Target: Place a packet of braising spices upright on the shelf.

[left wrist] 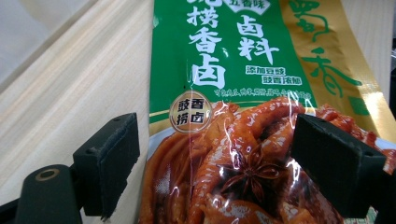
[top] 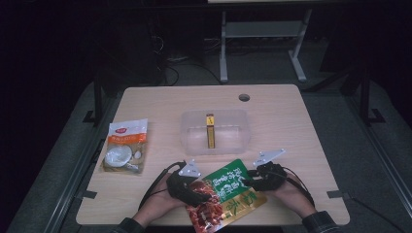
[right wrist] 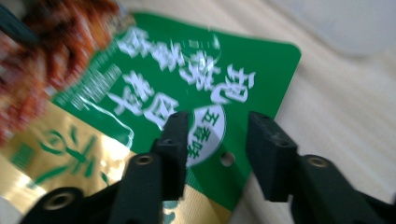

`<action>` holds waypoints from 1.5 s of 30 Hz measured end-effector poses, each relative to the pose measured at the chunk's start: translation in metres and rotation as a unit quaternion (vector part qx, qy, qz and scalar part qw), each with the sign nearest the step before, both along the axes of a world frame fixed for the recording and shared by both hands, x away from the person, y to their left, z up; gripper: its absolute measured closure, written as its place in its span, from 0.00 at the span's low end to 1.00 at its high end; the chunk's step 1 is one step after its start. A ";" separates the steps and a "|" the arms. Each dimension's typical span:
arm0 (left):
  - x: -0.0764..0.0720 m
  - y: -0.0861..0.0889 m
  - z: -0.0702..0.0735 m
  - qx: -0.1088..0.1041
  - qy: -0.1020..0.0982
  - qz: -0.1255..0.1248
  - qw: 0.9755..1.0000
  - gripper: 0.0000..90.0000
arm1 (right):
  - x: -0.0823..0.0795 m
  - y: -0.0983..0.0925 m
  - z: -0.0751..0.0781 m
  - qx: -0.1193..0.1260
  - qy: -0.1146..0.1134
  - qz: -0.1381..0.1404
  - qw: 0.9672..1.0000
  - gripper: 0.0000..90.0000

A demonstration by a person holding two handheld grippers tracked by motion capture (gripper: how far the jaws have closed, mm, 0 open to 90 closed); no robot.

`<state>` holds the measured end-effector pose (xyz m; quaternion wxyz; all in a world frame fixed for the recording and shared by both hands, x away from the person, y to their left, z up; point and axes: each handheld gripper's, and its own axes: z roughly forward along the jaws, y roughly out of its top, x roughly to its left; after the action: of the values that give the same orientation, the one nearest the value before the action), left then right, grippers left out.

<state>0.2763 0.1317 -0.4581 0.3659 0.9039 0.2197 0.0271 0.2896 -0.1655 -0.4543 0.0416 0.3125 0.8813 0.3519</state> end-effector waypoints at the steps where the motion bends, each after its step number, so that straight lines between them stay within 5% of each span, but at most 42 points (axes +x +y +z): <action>1: 0.000 -0.002 -0.002 0.003 0.000 0.003 1.000 0.17 | 0.000 -0.004 0.004 0.009 -0.012 -0.006 1.000 0.55; 13: -0.002 -0.006 -0.006 0.013 0.002 -0.003 1.000 0.20 | -0.009 -0.023 0.006 0.007 -0.023 -0.039 0.999 0.36; 25: 0.002 -0.004 -0.006 0.024 -0.006 0.005 1.000 0.24 | -0.018 -0.030 0.007 0.011 -0.028 -0.047 0.998 0.34; 30: -0.001 -0.005 -0.004 0.029 -0.013 0.002 0.999 0.41 | -0.017 -0.031 0.007 0.009 -0.029 -0.049 0.998 0.34; 35: -0.010 -0.013 -0.001 0.048 -0.028 -0.009 0.998 0.71 | -0.017 -0.032 0.008 0.011 -0.035 -0.049 0.998 0.34; 39: -0.011 -0.018 0.000 0.051 -0.027 -0.008 0.998 0.86 | -0.017 -0.031 0.009 0.011 -0.034 -0.051 0.998 0.34; 45: -0.012 -0.020 0.001 0.055 -0.033 -0.008 0.998 0.96 | -0.017 -0.032 0.010 0.014 -0.040 -0.050 0.998 0.34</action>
<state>0.2644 0.1118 -0.4574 0.3225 0.9231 0.1987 0.0660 0.2725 -0.1971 -0.4442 0.0896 0.3423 0.8573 0.3740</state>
